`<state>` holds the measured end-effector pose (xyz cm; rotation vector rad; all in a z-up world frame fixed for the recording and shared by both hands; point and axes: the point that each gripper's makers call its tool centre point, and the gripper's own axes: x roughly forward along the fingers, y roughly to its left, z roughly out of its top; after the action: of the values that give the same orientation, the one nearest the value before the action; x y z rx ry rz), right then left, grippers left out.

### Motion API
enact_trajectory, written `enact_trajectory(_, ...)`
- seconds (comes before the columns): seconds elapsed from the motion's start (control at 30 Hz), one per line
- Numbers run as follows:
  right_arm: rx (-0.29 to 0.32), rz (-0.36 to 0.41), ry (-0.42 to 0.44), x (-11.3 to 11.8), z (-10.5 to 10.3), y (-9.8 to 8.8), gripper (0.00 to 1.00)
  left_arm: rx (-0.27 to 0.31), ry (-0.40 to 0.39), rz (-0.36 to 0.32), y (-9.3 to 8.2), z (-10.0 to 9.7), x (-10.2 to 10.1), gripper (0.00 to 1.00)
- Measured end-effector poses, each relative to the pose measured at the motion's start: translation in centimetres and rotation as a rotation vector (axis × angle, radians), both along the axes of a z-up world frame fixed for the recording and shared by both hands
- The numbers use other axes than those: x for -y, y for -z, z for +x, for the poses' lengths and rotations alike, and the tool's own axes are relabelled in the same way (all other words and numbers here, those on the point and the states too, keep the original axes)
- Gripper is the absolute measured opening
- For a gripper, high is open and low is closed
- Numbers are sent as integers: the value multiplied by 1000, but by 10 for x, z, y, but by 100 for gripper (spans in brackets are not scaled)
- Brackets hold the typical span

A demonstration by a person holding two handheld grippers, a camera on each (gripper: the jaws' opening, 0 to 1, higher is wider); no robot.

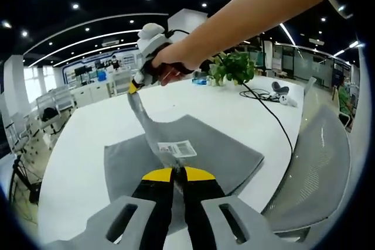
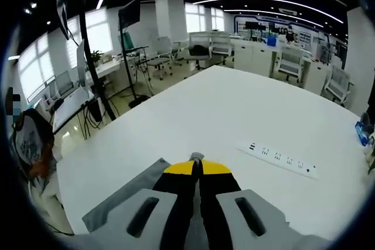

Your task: Fold the towel on the table until its edges align and the towel forms a compact rectangular stack.

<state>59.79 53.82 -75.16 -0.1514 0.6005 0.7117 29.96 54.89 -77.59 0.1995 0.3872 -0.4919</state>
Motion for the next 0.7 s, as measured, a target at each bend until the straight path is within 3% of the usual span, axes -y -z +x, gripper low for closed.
enact_trajectory(0.7, -27, -6, -14, -37, 0, 22, 0, -47, -5, -11, 22, -4, -25, 5)
